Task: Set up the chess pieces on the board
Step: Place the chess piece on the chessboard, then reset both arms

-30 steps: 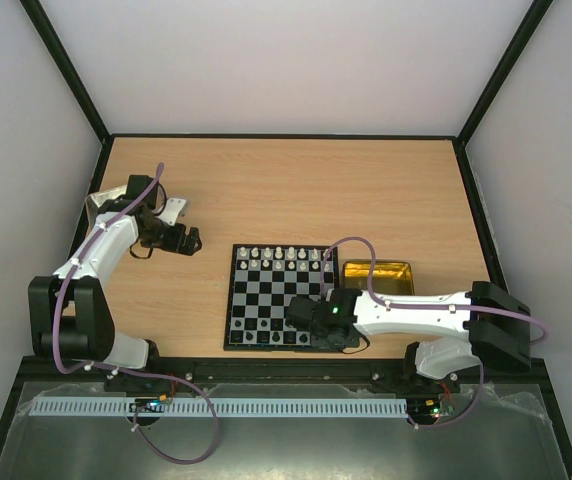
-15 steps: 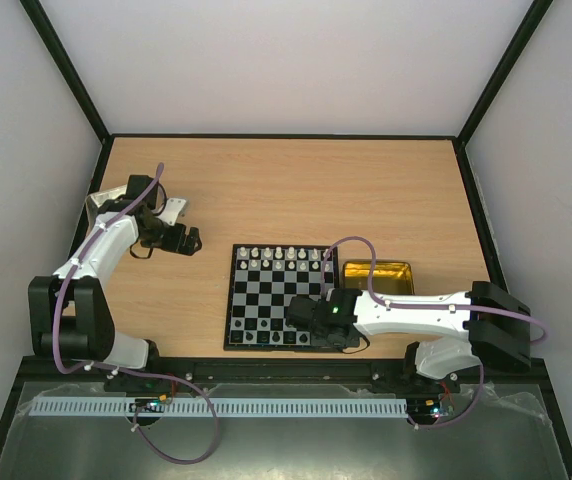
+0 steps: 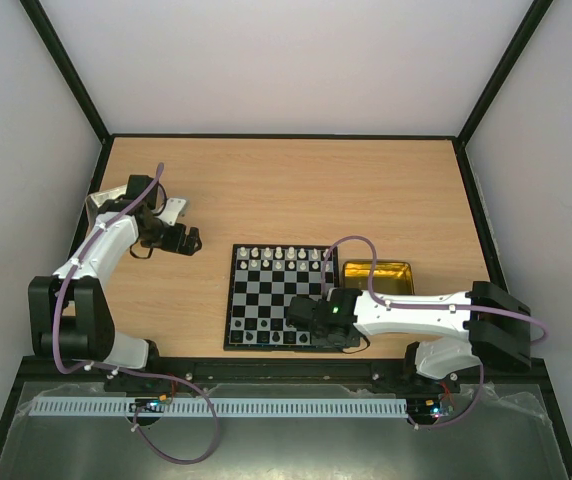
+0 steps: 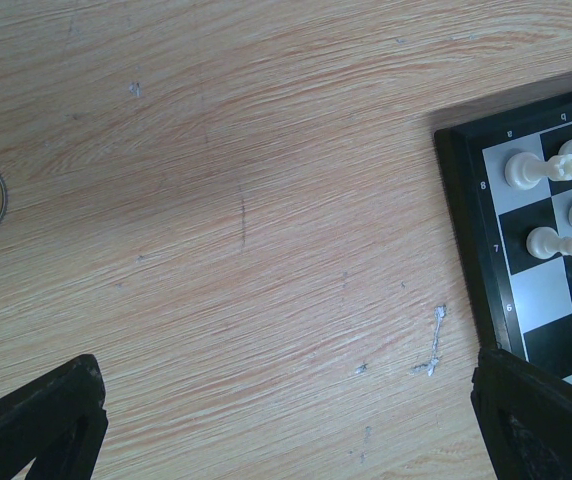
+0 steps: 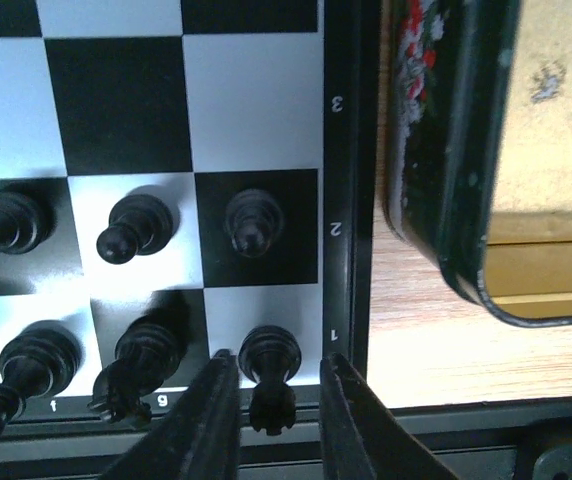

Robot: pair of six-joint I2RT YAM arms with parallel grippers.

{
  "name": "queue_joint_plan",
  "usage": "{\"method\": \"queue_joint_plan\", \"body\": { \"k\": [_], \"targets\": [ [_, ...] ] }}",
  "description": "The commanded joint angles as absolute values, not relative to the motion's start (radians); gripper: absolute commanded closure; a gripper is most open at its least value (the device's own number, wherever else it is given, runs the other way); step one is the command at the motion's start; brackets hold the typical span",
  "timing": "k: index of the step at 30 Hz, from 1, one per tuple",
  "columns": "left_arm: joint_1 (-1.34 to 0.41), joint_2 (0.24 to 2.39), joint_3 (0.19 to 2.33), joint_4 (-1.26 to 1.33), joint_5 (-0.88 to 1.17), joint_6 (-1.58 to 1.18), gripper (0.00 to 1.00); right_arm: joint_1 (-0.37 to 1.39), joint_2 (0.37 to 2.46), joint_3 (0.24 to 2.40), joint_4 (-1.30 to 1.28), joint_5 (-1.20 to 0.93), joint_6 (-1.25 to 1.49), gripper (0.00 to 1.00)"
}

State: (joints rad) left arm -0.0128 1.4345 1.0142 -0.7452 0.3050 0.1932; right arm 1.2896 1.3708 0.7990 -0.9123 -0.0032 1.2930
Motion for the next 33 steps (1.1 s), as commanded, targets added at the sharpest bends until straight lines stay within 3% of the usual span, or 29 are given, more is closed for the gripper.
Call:
{"method": "queue_joint_plan", "body": {
  "k": [1,7,11,14,24,33],
  "targets": [
    [-0.017,1.431,1.002,-0.744,0.303,0.187,0.01,1.287,1.337,0.821,-0.986,0.080,1.345,0.75],
    [-0.017,1.430,1.002,-0.745,0.304,0.188,0.01,1.287,1.278,0.857,-1.044,0.113,1.347,0.63],
    [-0.017,1.412,1.004,-0.747,0.309,0.190,0.01,1.287,1.292,0.932,-1.094,0.140,1.282,0.23],
    [-0.020,1.395,1.007,-0.753,0.317,0.195,0.01,1.287,1.312,0.983,-1.107,0.174,1.225,0.07],
    [-0.059,1.361,1.015,-0.768,0.333,0.208,0.01,1.264,1.381,1.192,-1.145,0.238,1.069,0.02],
    [-0.130,1.315,1.028,-0.794,0.383,0.237,0.01,1.136,1.281,1.147,-1.062,0.147,0.996,0.02]
  ]
}}
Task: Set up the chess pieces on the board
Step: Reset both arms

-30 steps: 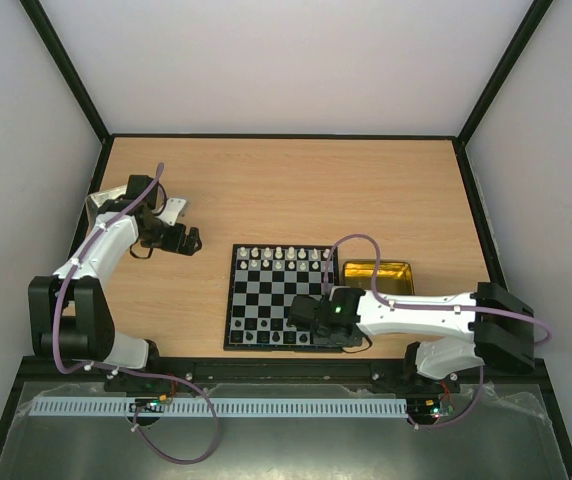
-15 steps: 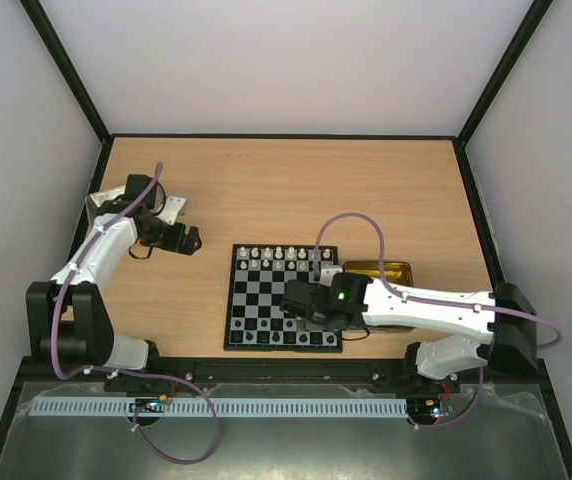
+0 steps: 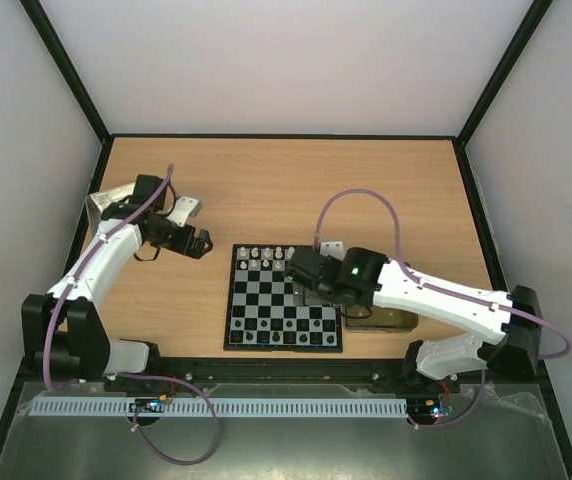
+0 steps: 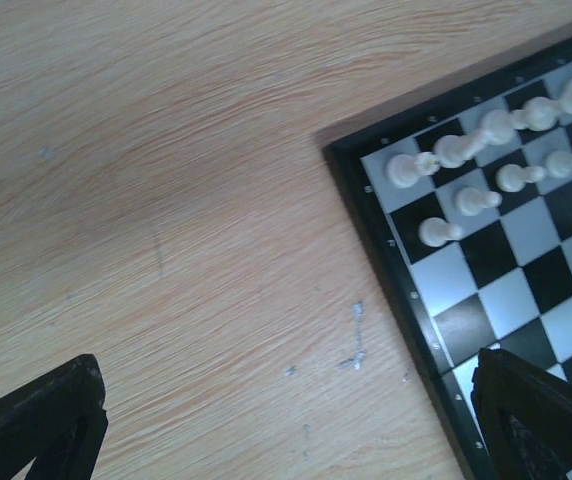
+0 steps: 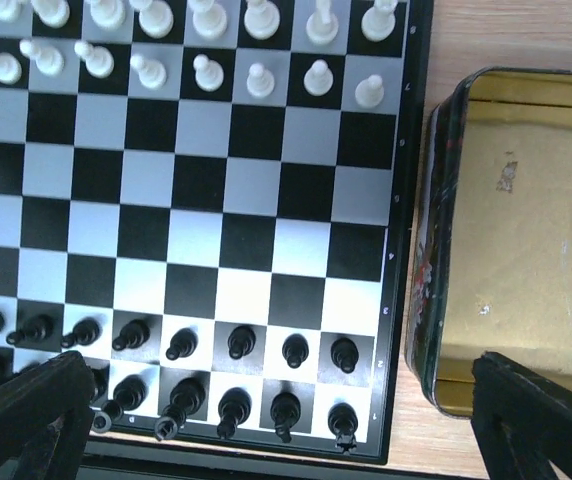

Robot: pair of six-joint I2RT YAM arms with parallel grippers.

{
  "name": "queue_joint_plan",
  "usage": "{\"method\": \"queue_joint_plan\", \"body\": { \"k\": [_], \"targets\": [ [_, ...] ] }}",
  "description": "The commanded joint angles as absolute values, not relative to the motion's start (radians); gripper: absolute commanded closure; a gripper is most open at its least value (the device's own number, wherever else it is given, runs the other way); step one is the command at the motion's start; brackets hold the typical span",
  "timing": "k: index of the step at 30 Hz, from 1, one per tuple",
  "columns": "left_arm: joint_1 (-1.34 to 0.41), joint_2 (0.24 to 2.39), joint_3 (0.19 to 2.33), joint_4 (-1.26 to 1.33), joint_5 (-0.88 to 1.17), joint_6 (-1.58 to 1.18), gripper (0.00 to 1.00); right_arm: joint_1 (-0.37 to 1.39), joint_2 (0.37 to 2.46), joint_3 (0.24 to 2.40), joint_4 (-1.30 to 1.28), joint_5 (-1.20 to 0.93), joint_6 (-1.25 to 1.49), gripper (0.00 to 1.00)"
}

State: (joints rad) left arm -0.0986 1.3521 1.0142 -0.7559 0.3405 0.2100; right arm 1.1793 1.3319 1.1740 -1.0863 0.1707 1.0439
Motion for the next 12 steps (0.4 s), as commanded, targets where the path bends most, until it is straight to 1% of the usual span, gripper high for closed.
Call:
{"method": "queue_joint_plan", "body": {
  "k": [1,6,12],
  "targets": [
    [-0.138,1.314,1.030,-0.796,0.383,0.238,0.01,1.127,1.277,1.142,-1.056,0.141,0.996,0.01],
    [-0.150,1.312,1.032,-0.799,0.385,0.241,0.01,1.108,1.255,1.125,-1.020,0.120,0.995,0.01],
    [-0.151,1.316,1.031,-0.798,0.381,0.238,0.01,1.106,1.275,1.125,-1.016,0.125,0.999,0.00]
  ]
}}
